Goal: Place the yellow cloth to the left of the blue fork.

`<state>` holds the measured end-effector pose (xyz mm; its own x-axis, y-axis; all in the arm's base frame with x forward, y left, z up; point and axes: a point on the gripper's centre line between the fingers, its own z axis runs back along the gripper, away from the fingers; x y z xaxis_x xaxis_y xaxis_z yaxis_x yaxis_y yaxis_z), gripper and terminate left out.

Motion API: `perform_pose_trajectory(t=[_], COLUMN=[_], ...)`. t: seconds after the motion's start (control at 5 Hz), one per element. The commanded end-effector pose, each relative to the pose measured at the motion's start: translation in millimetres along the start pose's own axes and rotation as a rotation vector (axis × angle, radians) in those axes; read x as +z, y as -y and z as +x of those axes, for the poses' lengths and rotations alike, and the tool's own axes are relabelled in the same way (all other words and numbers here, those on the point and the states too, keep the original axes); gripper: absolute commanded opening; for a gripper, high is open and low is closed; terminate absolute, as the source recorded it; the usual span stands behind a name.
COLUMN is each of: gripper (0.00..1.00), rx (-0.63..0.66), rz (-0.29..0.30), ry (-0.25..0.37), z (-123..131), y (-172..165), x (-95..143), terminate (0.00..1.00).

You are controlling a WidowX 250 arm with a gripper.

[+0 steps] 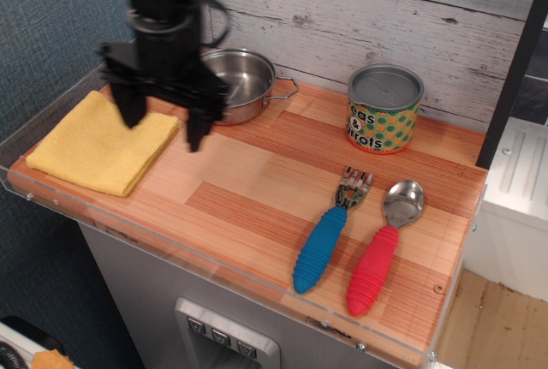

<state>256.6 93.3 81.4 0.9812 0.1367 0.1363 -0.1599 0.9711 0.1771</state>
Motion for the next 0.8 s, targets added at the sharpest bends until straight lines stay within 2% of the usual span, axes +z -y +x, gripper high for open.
perform_pose_trajectory(t=[0.0,0.2,0.4,0.6], gripper=[1.0,1.0,0.0,0.0], rx=[0.043,0.045,0.026,0.012], rz=[0.036,0.056,0.058,0.036], ry=[0.023,0.038,0.06,0.088], z=[4.6,8.3,13.9,17.5], y=[-54.2,-67.1,-77.0,-84.0], x=[-17.4,-25.5,-31.3,-38.8], terminate=[0.0,0.0,0.0,0.0])
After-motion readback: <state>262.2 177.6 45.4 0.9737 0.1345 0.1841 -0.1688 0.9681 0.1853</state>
